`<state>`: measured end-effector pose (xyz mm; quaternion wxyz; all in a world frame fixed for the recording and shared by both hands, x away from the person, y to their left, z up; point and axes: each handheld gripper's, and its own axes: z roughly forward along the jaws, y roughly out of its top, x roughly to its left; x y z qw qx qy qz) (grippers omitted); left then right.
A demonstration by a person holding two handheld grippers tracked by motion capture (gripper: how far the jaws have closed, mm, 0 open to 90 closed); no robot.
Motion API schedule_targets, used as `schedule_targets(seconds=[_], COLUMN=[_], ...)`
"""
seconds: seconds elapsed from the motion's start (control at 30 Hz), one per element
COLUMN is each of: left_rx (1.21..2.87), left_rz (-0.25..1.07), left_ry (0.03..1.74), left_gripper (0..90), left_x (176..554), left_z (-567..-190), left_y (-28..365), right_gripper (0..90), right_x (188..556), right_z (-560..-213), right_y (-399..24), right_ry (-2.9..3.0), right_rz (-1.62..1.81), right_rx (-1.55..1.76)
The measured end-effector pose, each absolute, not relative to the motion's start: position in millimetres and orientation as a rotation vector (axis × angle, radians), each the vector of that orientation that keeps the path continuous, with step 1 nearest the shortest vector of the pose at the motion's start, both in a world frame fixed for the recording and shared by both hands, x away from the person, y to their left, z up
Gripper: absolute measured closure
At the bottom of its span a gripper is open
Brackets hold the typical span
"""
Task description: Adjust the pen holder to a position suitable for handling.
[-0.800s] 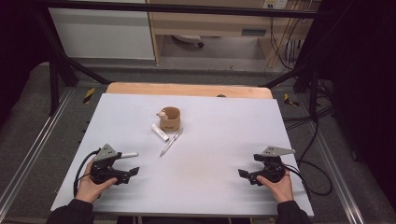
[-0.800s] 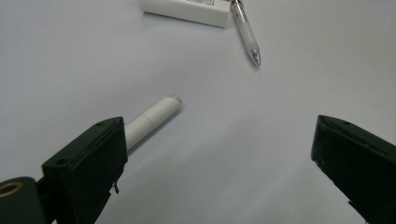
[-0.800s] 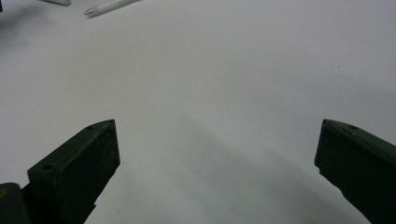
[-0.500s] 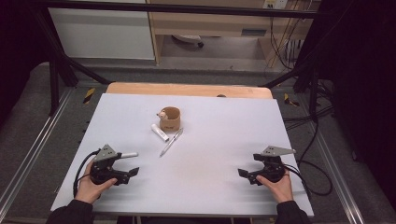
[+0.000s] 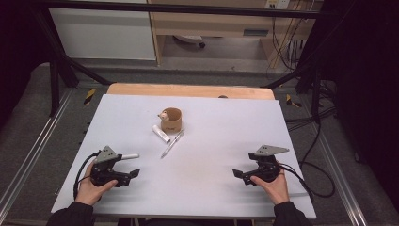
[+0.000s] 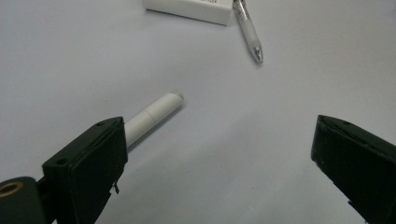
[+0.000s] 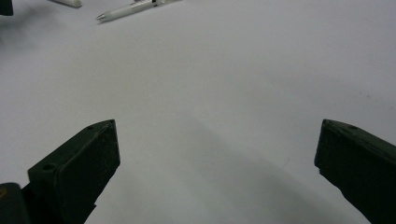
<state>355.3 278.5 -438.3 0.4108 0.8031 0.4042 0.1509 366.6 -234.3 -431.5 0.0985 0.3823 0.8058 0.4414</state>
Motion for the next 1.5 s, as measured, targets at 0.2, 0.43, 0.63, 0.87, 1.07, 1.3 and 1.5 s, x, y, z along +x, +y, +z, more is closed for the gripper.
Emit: schedule_targets(seconds=[0.2, 0.43, 0.63, 0.87, 1.07, 1.3, 1.5], left_rx=[2.028, 2.030, 2.031, 2.032, 2.027, 2.032, 2.034], left_rz=[0.379, 0.383, 0.384, 0.383, 0.382, 0.383, 0.384], left_ry=[1.014, 1.013, 1.012, 1.012, 1.012, 1.012, 1.014], left_gripper=[3.7, 3.7, 3.7, 3.7, 3.7, 3.8, 3.7], left_x=[355.3, 355.4, 355.3, 355.4, 355.2, 355.3, 355.5], left_z=[-438.3, -438.3, -438.2, -438.2, -438.2, -438.1, -438.2], left_y=[277.9, 277.8, 277.8, 277.9, 277.8, 278.1, 278.5], right_gripper=[0.7, 0.7, 0.7, 0.7, 1.0, 1.4, 1.6], right_x=[368.8, 373.8, 378.9, 388.0, 395.4, 410.0, 421.4], right_z=[-428.0, -424.1, -418.1, -410.9, -407.9, -402.3, -395.6], right_y=[-225.4, -210.4, -197.6, -175.7, -161.2, -135.5, -118.9], right_ry=[2.392, 2.409, 2.410, 2.420, 2.421, 2.429, 2.427], right_rz=[1.299, 1.278, 1.288, 1.280, 1.282, 1.290, 1.299], right_rx=[1.110, 1.075, 1.051, 1.001, 0.990, 0.971, 0.949])
